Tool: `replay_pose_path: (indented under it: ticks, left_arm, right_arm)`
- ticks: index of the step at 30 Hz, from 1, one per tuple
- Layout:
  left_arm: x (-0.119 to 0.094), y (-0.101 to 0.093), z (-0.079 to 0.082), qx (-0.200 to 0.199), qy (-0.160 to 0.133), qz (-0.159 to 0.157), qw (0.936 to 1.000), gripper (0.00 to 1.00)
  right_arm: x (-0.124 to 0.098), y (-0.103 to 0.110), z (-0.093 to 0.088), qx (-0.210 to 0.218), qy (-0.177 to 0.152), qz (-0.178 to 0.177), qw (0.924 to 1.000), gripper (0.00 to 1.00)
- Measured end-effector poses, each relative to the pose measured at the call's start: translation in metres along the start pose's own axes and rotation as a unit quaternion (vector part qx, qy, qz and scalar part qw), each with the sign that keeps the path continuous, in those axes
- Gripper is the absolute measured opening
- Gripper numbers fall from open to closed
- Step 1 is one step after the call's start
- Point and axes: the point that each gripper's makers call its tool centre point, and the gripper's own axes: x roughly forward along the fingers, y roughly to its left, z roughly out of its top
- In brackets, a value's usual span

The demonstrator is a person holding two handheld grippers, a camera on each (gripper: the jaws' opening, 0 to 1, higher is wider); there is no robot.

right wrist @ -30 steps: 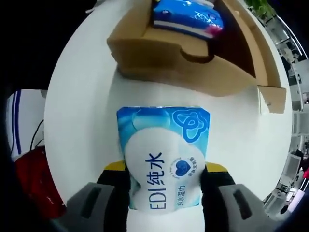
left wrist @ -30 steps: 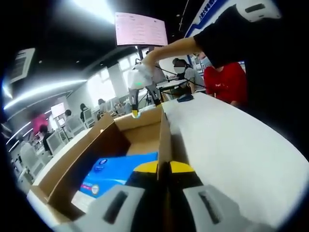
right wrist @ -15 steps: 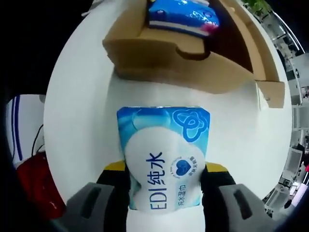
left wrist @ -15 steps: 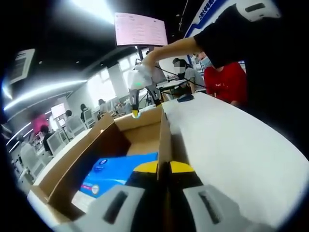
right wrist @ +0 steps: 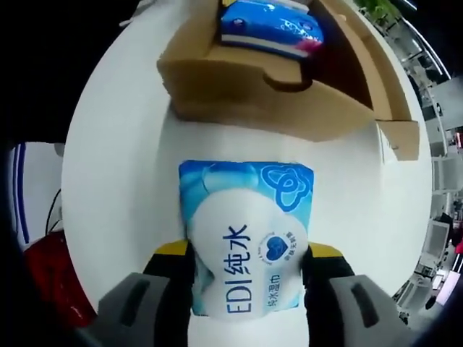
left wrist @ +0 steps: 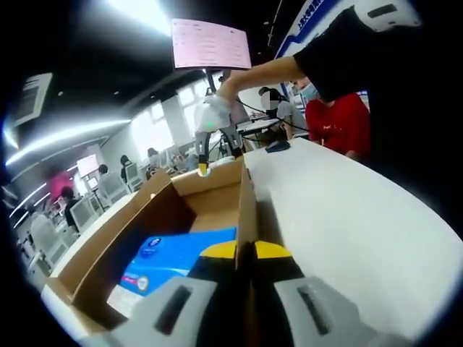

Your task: Operate the shoe box by opening the lid, removing the specified soft item, and placing it in the target area until the item is outside and the box remains undamaged.

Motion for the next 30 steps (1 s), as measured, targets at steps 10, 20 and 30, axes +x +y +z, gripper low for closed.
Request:
replay_pose_path:
  ticks: [10,20,30]
  left_arm:
    - [0.001,0.001,0.001,0.002,-0.001,0.0,1.0,0.06]
    - [0.001,0.002,0.002,-0.002,0.0,-0.004,1.0,0.06]
    - [0.001,0.003,0.0,0.006,-0.004,-0.004,1.0,0.06]
  right_arm:
    - [-0.032,-0.009,0.014,0.087,-0.056,-0.056,0.9931,0.6]
    - [-0.083,-0.031,0.045,0.157,-0.136,-0.153,0.9661,0.64]
    - [-0.1,-0.041,0.102,0.239,-0.251,-0.166,0.9234,0.73]
